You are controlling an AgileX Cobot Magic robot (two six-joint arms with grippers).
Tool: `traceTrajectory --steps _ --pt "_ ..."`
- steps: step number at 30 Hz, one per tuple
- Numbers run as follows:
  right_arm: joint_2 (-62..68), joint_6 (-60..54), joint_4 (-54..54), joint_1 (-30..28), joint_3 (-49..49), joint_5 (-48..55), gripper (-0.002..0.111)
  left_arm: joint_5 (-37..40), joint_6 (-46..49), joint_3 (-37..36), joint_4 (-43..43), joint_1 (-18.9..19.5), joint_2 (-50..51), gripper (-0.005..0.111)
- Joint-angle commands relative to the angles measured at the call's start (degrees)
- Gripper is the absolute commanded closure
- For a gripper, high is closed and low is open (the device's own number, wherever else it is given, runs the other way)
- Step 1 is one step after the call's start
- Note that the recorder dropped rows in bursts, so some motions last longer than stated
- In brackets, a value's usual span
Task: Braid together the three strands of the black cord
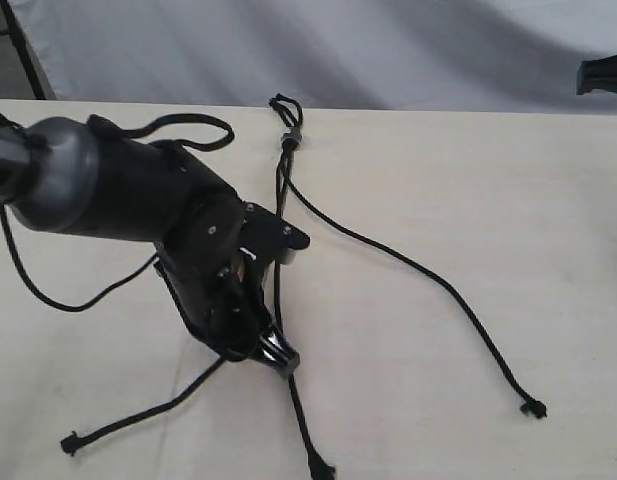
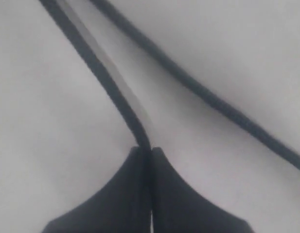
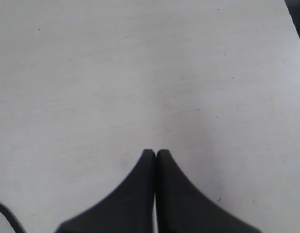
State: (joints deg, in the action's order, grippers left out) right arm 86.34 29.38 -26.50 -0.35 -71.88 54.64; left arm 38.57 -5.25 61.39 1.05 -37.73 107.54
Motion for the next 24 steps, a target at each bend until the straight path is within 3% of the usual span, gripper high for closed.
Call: traceTrajectory --steps 1,12,18,20,24 --pt "0.06 -0.48 -0.33 -0.13 0.10 0.01 0.108 3.31 -11.39 -0.31 10.89 3.92 -6.31 0.107" --pt "0.06 -0.48 -0.33 -0.13 0.10 -0.16 0.108 1.84 -14.48 -2.61 12.89 16.79 -6.76 0.107" --pt "0.06 -0.48 -0.33 -0.13 0.10 -0.16 0.108 -3.22 -15.11 -5.59 12.89 19.00 -2.89 0.105" --pt "0.06 -0.93 -0.33 -0.13 0.10 -0.16 0.108 -3.35 -15.11 -5.59 12.89 19.00 -1.83 0.098" --pt "0.06 -0.93 -0.33 -0.13 0.10 0.52 0.108 -3.80 -15.11 -5.59 12.65 19.00 -0.56 0.066"
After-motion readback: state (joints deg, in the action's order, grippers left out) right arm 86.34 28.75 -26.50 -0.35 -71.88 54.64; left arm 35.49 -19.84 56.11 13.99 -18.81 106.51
